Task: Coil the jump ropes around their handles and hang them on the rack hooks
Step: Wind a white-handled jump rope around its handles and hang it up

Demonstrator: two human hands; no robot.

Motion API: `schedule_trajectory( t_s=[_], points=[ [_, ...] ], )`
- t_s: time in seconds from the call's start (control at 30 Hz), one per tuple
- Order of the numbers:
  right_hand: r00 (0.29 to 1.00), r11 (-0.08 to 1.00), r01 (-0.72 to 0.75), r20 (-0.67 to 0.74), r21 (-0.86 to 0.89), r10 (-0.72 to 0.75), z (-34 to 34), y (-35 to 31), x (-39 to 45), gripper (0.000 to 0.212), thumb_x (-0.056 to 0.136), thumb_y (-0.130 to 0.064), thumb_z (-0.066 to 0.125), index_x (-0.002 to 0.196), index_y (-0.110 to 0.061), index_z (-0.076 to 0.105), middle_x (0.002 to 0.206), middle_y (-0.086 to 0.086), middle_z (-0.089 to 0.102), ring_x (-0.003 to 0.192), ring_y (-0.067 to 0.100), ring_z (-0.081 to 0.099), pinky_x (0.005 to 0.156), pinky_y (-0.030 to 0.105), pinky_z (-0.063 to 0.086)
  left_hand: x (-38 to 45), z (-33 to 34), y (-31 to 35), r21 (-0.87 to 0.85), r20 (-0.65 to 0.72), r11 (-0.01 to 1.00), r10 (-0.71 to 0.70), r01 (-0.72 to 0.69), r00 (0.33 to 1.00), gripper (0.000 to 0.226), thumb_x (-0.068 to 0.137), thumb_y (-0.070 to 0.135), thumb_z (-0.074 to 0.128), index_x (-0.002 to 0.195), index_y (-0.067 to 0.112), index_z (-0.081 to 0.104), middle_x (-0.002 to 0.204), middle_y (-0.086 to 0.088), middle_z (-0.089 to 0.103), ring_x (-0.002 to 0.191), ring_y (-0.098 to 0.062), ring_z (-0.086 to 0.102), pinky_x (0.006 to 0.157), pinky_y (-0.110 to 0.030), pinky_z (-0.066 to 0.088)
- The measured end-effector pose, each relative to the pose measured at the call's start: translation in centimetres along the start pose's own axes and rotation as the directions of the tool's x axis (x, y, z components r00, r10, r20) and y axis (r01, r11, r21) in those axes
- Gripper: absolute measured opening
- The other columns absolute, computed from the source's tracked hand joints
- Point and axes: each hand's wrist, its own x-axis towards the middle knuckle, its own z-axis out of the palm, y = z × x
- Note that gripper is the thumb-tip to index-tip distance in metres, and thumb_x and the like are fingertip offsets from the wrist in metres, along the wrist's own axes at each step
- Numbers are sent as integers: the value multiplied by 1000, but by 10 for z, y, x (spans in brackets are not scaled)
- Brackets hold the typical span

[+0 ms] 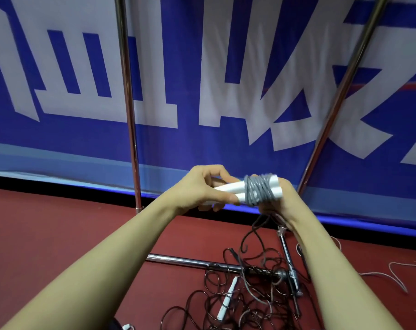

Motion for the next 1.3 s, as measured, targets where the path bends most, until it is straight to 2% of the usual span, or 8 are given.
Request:
schedule_trajectory(
  t_s=[0.1,0.37,0.53,0.63,0.8,0.97,1.13,1.3],
  points=[
    [994,992,57,103,-112,-45,1,9,3,31,98,-15,49,72,-1,58,51,2,30,37,8,24,37,17,19,4,5,-1,-139,-151,990,13,-34,988,27,74,3,76,78,26,64,81,-19,71,46,-18,47,41,-19,27],
    [893,998,-60,446,-30,67,4,10,-1,30,84,-10,56,110,4,58,56,3,49,40,11,42,43,21,38,12,7,-7,-87,-456,996,-23,-18,890,23,78,2,76,96,11,65,89,-26,70,51,-18,52,43,-24,31],
    [889,984,84,458,-159,-2,8,18,-4,27,84,-3,64,110,3,58,66,6,60,63,20,60,72,34,54,14,1,-17,1,-554,1000,-25,31,832,21,79,4,75,96,13,67,67,-12,69,45,-12,51,42,-18,32],
    [885,996,70,464,-62,-33,12,23,-3,32,78,-7,62,109,0,56,74,8,63,74,20,63,95,44,49,14,-6,-20,4,-612,1000,-17,25,791,23,79,5,75,100,8,67,61,-4,64,43,-11,50,42,-17,33],
    [869,975,-107,495,193,-3,23,23,-2,34,81,-6,58,114,-1,54,71,5,55,55,11,52,60,25,51,13,-8,-22,2,-619,1000,10,-11,786,20,81,5,74,99,11,67,80,-18,71,46,-12,50,43,-16,34],
    [828,991,-123,557,52,73,23,21,-4,32,91,-15,57,122,-8,54,60,4,51,35,4,33,39,18,31,13,-9,-25,97,-588,995,54,4,807,18,83,4,72,99,8,67,69,-2,68,43,-7,49,46,-13,38],
    [818,982,-139,574,129,40,28,25,-6,46,86,-12,58,131,-7,47,69,6,57,55,13,52,59,26,49,12,-13,-30,151,-598,988,82,11,797,15,84,2,71,97,9,66,79,-8,70,45,-2,51,50,-13,43],
    [832,953,-160,555,257,-10,31,27,-4,85,60,-28,90,132,-6,49,76,6,58,67,17,58,70,30,53,14,-19,-30,133,-639,991,84,3,765,17,83,5,72,96,15,66,78,-10,71,45,-5,52,52,-14,44]
  ],
)
